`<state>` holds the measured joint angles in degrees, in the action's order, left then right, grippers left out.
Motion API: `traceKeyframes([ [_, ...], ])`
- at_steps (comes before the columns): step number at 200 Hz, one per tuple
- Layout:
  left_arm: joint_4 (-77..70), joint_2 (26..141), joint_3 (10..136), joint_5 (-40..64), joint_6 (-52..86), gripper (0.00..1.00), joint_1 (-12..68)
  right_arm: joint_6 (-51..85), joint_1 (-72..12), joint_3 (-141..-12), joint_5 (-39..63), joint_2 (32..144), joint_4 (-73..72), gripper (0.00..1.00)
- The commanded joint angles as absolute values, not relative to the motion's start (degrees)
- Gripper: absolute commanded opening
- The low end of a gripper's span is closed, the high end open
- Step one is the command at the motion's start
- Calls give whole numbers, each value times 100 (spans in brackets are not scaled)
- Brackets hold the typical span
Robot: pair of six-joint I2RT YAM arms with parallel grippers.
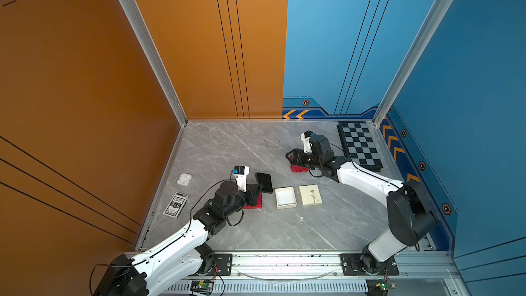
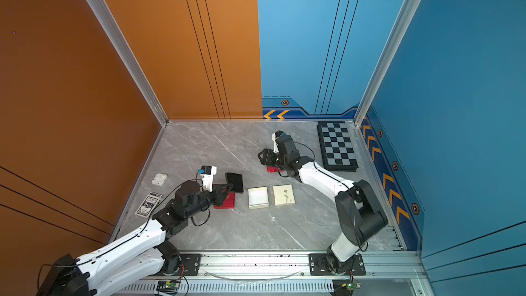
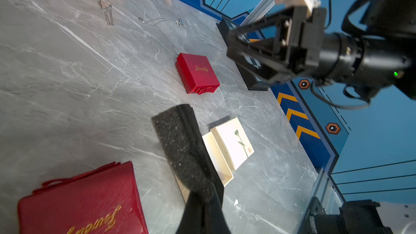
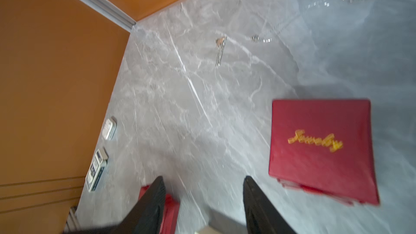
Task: Take the necklace out of the lift-off lid jewelry box
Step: Place the necklace at the center of the board, then place the inner lining in the jewelry box.
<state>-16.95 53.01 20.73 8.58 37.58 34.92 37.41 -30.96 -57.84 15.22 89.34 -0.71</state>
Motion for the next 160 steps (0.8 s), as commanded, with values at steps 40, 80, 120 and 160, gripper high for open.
traceKeyframes([
  [40,-3328,6365,2384,1624,4096,0,3382,4329,-3562,-4130,1478,7020,-433,70],
  [80,-4137,6887,2417,2080,4439,0,3425,4411,-3932,-3890,1373,6631,-421,75],
  [120,-4868,7014,2284,2322,4748,0,3512,4528,-4173,-3704,1347,6649,-731,77],
  [160,-4877,6916,2360,2519,4755,0,3650,4606,-4175,-3657,1491,6688,-1062,76],
])
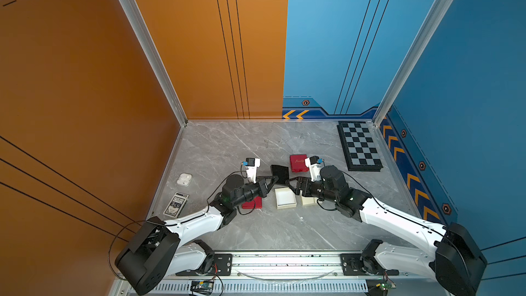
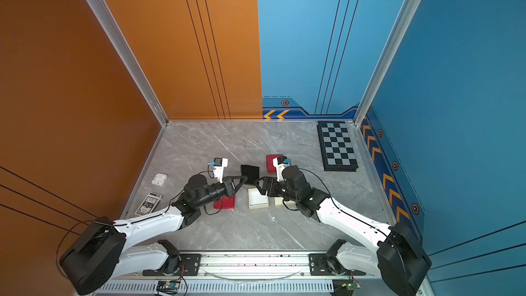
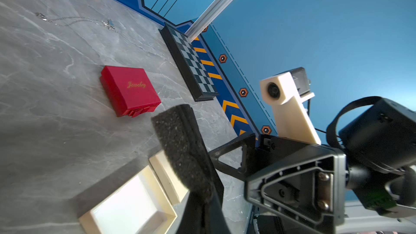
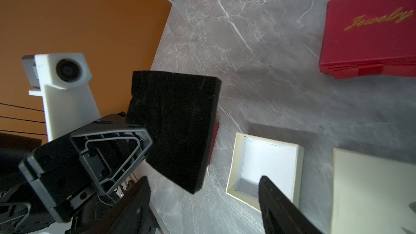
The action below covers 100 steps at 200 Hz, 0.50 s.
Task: Take the necklace out of the lift-off lid jewelry box
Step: Place the inner lining in the jewelry box.
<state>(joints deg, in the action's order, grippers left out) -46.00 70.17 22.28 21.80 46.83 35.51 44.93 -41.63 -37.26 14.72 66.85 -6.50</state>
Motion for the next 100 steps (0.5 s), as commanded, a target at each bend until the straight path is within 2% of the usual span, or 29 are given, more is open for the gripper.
traceKeyframes([
  [1,-4877,6917,2357,2525,4759,0,3658,4606,-4170,-3656,1493,6693,-1072,76],
  [57,-5001,6875,2294,2622,4799,0,3814,4742,-4097,-3640,1744,6798,-1491,72],
  [100,-5166,6898,2290,2632,4807,0,3869,5019,-4052,-3504,2123,6941,-2142,61],
])
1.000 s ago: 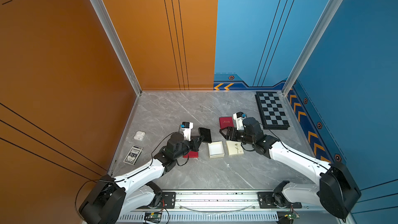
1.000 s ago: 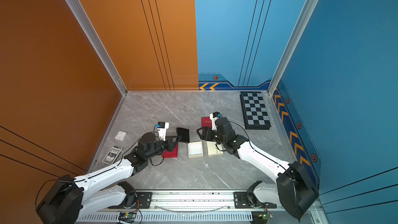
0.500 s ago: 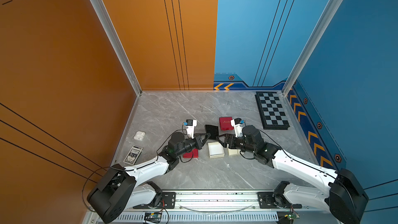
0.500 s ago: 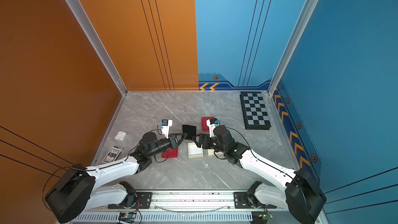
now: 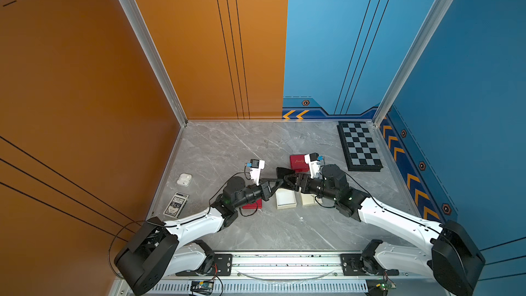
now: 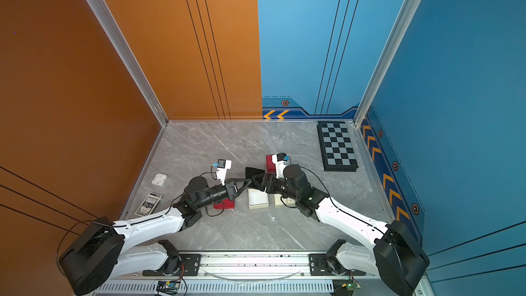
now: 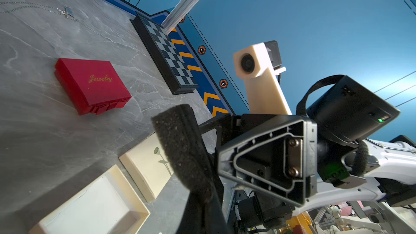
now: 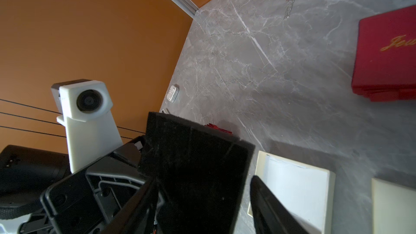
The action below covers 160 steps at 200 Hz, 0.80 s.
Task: Take the necklace out of the lift-off lid jewelry box
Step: Place the inner lining in the jewelry box.
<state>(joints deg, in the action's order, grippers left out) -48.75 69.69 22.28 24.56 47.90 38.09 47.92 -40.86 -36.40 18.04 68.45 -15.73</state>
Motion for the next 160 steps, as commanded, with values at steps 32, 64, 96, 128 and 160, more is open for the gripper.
traceKeyframes([
  [32,-5168,6982,2298,2614,4808,0,3876,5177,-4057,-3406,2200,6880,-2366,42],
  [64,-5169,7078,2284,2528,4816,0,3876,5085,-4054,-3455,2040,6679,-1975,18],
  [96,-5168,7167,2256,2355,4920,24,3867,4897,-3868,-3567,1803,6511,-1332,11],
  [128,-5164,7180,2206,2333,4974,36,3764,4688,-3842,-3674,1580,6482,-649,10],
  [160,-4785,7097,2134,2234,4973,41,3537,4485,-3841,-3691,1459,6617,-287,10],
])
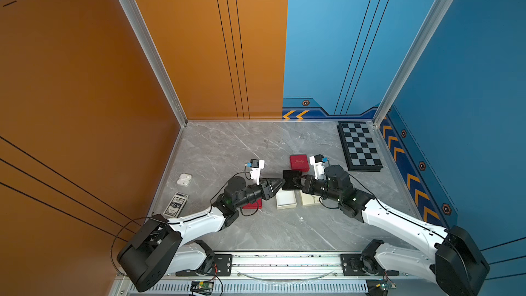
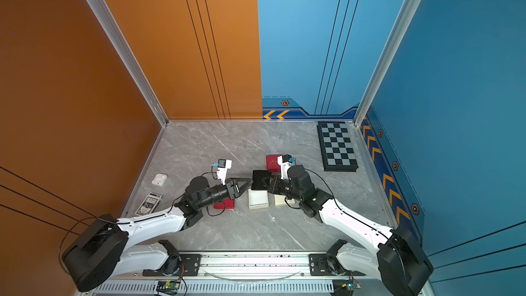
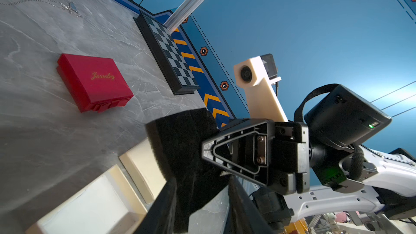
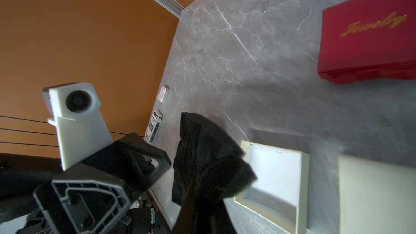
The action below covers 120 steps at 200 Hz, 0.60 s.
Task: Take the necklace out of the lift-off lid jewelry box
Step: Place the inner lining in the jewelry box.
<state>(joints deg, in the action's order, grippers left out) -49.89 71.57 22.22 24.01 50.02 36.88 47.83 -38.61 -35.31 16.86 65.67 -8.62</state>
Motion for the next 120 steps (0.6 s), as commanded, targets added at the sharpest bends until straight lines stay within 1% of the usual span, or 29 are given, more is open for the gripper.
traceKeyframes([
  [1,-4761,7095,2130,2233,4965,41,3539,4484,-3841,-3691,1455,6622,-280,10],
  [34,-3816,6946,2283,1869,4591,39,3566,4358,-3933,-3747,1376,6972,-189,10],
  [59,-2779,6875,2509,1496,4219,37,3657,4258,-3973,-3887,1360,7350,-176,10],
  [67,-2509,6868,2581,1392,4112,37,3702,4224,-3973,-3946,1349,7488,-163,9],
  [68,-2472,6866,2591,1377,4099,37,3710,4209,-4098,-3960,1346,7521,-157,9],
  [74,-2264,6872,2654,1294,4014,36,3745,4194,-4162,-3995,1353,7618,-166,9],
  [120,-992,6988,3103,600,3413,34,4113,4095,-4296,-4223,1310,8125,-183,9],
])
